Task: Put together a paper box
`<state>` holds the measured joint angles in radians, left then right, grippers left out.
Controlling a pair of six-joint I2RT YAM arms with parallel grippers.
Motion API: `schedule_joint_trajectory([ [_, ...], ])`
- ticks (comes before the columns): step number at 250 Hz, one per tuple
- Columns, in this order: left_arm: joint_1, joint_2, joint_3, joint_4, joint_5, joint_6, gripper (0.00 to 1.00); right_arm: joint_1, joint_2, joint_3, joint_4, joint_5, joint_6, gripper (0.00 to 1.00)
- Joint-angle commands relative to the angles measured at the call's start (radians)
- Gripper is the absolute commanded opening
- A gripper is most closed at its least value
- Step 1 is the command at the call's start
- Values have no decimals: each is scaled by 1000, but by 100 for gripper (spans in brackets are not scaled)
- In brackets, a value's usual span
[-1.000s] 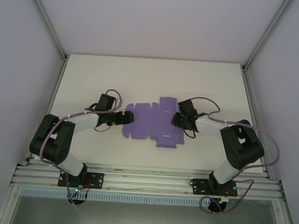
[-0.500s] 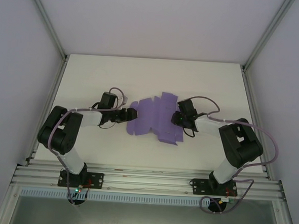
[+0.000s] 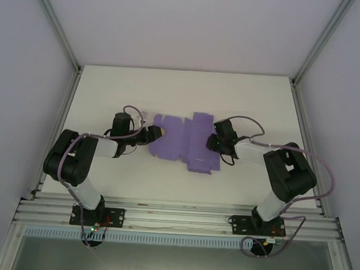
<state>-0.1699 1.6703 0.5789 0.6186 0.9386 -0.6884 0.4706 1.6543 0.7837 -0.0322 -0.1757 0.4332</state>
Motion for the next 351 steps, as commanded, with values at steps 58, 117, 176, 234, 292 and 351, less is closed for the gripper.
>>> schedule_joint_trajectory([
  [58, -24, -22, 54, -159, -114, 109, 39, -1, 37, -55, -98, 14, -14, 33],
  [117, -42, -112, 74, -266, -181, 187, 1, -2, -54, -57, -96, 23, -32, 43],
  [176, -40, -261, 46, -32, -24, 143, 0, -53, -376, -107, -85, -30, -84, 77],
  [234, -40, -396, 81, 34, 147, 142, 0, -235, -706, -234, 19, -366, -133, 100],
  [292, -42, -541, 111, 84, 201, 73, 0, -338, -813, -270, 95, -568, -117, 98],
  [351, -43, -646, 157, 13, 199, 41, 0, -359, -773, -276, 289, -749, -60, 88],
])
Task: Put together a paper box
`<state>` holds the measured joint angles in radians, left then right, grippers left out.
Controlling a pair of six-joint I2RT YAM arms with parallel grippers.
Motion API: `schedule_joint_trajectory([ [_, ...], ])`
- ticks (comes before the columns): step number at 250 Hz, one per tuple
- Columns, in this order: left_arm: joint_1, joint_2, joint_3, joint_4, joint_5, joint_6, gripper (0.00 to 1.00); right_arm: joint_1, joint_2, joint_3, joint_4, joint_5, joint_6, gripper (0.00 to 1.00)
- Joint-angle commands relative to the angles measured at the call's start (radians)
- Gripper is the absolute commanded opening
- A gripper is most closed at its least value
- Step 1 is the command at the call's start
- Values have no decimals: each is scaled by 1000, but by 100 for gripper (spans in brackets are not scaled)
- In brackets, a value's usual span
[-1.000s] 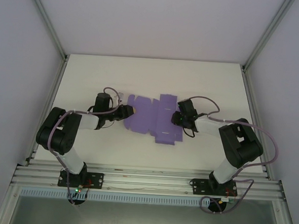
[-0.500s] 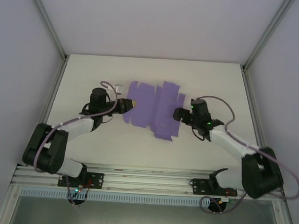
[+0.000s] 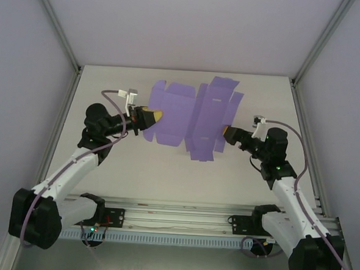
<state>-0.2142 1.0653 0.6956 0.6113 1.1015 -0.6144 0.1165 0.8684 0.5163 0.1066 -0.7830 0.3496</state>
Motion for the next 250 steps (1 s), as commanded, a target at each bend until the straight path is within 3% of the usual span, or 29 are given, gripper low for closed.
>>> schedule_joint_trajectory([
  [1, 2, -42, 40, 23, 37, -34, 0, -5, 11, -10, 153, -142, 24, 88],
  [29, 0, -63, 45, 33, 36, -46, 0, -4, 27, 12, 192, -194, 27, 80],
  [72, 0, -84, 44, 21, 6, -53, 0, -5, 10, 20, 243, -269, 39, 56],
  [99, 0, -95, 47, -45, -57, -33, 0, -5, -20, 30, 179, -242, 6, 30],
  [129, -1, -105, 44, -82, -112, -22, 0, -5, -40, 33, 114, -221, -37, 15],
  [144, -1, -109, 35, -91, -128, -14, 0, -5, -41, 36, 96, -212, -41, 0],
  [179, 0, -131, 3, -174, -201, 19, 0, -3, -27, 58, 28, -174, -88, 0],
  [186, 0, -138, -4, -222, -230, 39, 16, -2, -22, 63, 8, -165, -105, 0],
  [199, -2, -153, -21, -329, -309, 102, 66, 3, -5, 73, -44, -133, -141, 0],
  [209, -3, -157, -56, -378, -398, 127, 97, 10, 15, 76, -80, -116, -179, 0],
  [227, -3, -147, -128, -422, -562, 102, 100, 28, 60, 68, -116, -61, -224, 0],
  [250, -2, -127, -172, -505, -628, 112, 100, 66, 146, 72, -161, 4, -293, 0],
])
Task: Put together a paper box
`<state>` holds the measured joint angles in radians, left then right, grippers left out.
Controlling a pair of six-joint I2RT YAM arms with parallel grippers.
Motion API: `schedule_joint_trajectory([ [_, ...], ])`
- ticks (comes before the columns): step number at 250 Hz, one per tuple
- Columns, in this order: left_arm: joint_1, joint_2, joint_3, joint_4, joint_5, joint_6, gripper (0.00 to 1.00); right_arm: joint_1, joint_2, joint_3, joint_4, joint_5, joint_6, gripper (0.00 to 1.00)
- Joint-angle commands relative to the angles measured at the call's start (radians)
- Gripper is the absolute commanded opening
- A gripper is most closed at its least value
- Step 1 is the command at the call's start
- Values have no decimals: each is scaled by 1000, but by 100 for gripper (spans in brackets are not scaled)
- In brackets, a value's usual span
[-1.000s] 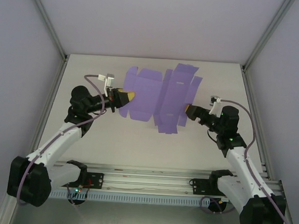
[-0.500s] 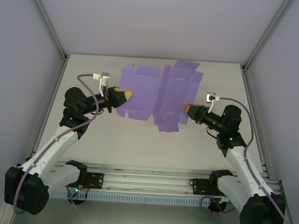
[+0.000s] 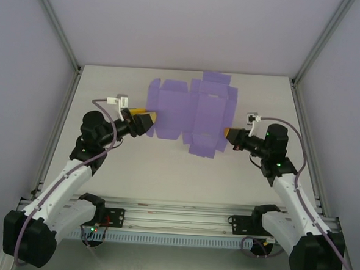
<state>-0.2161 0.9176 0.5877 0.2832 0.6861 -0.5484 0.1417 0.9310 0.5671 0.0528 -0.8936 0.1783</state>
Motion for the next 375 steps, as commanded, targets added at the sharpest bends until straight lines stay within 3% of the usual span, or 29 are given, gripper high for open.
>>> schedule_joint_trajectory([
  [1, -1, 21, -66, -181, -217, 46, 100, 43, 88, 21, -110, 119, -125, 0],
  [42, -2, -26, -87, -365, -410, 55, 100, 107, 267, 100, -228, 306, -247, 0],
  [69, -1, -56, -86, -444, -482, 50, 100, 143, 377, 189, -299, 454, -332, 0],
  [131, -2, -31, -65, -456, -432, 44, 100, 314, 598, 370, -350, 849, -682, 0],
  [171, -2, 20, -19, -435, -399, 42, 100, 422, 692, 428, -268, 1049, -909, 0],
  [210, -1, 124, 67, -426, -368, 57, 100, 473, 707, 386, -43, 1070, -1097, 0],
  [243, -2, 237, 178, -414, -261, 63, 100, 514, 686, 332, 96, 1049, -1201, 0],
  [300, -7, 387, 356, -373, -53, 47, 100, 581, 652, 307, 130, 1070, -1226, 0],
  [375, -69, 555, 490, -423, -1, 61, 77, 589, 610, 288, 172, 1051, -1177, 0],
])
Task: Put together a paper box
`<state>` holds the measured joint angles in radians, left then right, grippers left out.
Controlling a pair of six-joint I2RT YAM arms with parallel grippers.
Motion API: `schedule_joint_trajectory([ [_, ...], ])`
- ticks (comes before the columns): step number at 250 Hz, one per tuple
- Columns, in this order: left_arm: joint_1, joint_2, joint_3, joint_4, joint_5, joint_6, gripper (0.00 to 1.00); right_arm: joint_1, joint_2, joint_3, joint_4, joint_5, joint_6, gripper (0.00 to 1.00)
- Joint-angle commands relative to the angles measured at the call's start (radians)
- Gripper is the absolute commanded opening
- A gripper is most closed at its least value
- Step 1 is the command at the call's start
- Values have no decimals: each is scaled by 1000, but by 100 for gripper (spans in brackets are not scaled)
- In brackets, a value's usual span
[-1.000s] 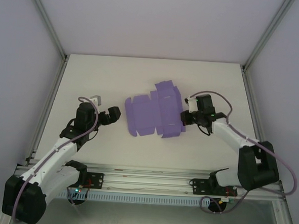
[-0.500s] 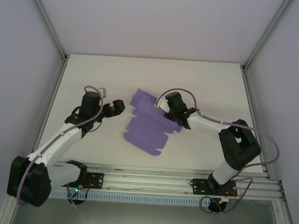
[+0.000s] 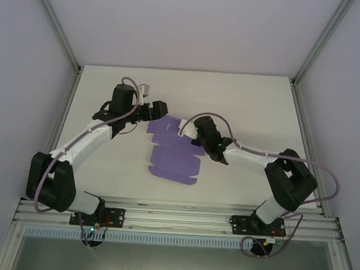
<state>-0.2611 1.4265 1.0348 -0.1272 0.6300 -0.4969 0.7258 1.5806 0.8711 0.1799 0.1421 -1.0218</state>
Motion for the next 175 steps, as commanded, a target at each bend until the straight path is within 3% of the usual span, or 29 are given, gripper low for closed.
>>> schedule_joint_trajectory([
  [1, -25, 48, 43, -13, 55, 9, 77, 5, -40, -16, 45, 15, 23, 0],
  [89, -58, 135, 71, -5, 76, -1, 58, 6, -44, -44, 71, 31, 7, 0],
  [175, -99, 203, 100, 75, 105, -50, 52, 6, -45, -47, 87, -11, -22, 0],
])
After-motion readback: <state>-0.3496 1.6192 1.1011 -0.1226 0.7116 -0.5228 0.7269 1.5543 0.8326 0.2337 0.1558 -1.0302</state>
